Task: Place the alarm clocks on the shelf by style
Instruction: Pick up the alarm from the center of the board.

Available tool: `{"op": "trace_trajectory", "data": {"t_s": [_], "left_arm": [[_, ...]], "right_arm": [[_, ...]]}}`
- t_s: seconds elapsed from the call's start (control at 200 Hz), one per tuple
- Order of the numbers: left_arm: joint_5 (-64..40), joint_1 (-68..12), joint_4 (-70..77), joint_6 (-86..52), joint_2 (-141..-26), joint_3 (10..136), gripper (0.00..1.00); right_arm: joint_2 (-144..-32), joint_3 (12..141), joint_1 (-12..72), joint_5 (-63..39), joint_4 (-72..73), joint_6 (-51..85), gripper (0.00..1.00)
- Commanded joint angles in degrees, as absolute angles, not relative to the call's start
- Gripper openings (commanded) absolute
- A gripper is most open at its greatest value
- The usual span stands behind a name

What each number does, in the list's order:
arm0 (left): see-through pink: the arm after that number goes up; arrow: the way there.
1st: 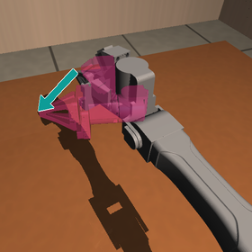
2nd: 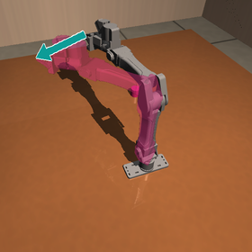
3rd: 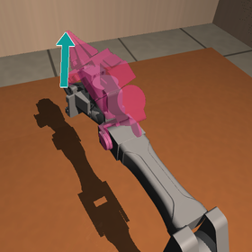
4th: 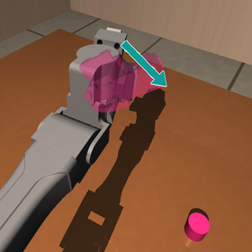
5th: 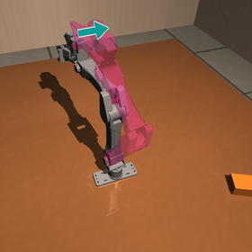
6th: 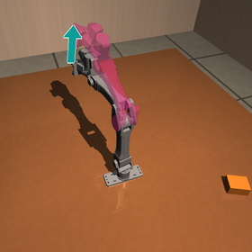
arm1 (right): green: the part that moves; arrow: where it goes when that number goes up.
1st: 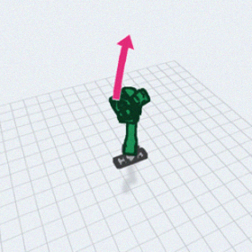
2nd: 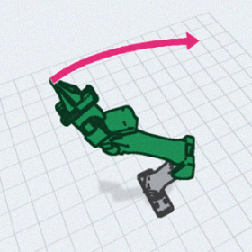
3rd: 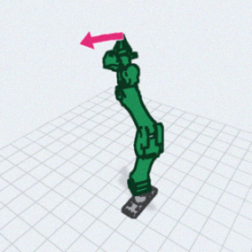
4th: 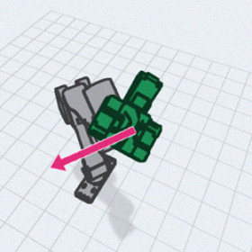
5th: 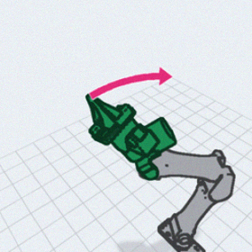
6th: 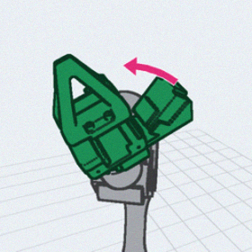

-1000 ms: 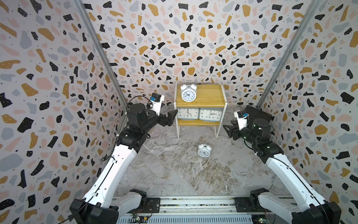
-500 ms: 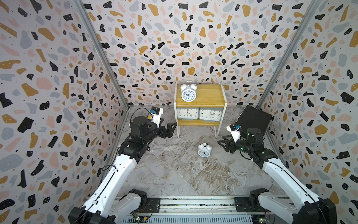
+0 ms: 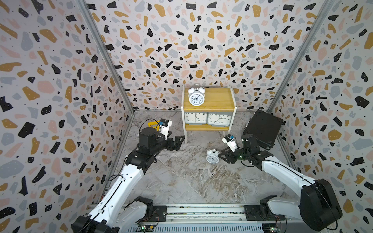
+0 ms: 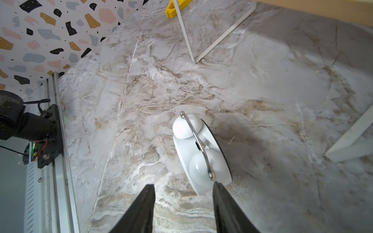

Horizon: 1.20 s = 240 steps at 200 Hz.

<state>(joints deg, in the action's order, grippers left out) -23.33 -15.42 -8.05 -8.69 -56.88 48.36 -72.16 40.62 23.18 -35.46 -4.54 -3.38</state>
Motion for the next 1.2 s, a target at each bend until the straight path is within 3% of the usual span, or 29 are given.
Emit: {"op": "trace_trajectory", "data": {"t_s": [0.0, 0.506, 0.601, 0.876, 1.196], "left_arm": [[-24.09, -15.11, -6.13, -6.96, -56.25, 47.75, 0.97], [-24.08, -15.12, -6.59, -6.46, -57.57, 47.96, 0.96], [-24.03, -15.11, -6.66, -6.40, -57.70, 47.91, 0.96], [-24.73, -15.10, -6.34, -6.03, -58.35, 47.80, 0.96], [-33.24, -17.75, -0.29, -3.01, -62.27, 46.57, 0.86]], "right_arm": [[-73.13, 43.55, 23.81, -34.39, -3.25, -4.42, 0.51], [-79.58, 46.31, 25.57, -31.75, -0.77, -4.78, 0.39], [-80.54, 46.46, 25.79, -31.73, -0.59, -4.81, 0.32], [-80.96, 46.79, 25.87, -31.21, -4.00, -6.54, 0.00], [-76.03, 51.33, 25.90, -35.78, -11.81, -8.84, 0.00]]}}
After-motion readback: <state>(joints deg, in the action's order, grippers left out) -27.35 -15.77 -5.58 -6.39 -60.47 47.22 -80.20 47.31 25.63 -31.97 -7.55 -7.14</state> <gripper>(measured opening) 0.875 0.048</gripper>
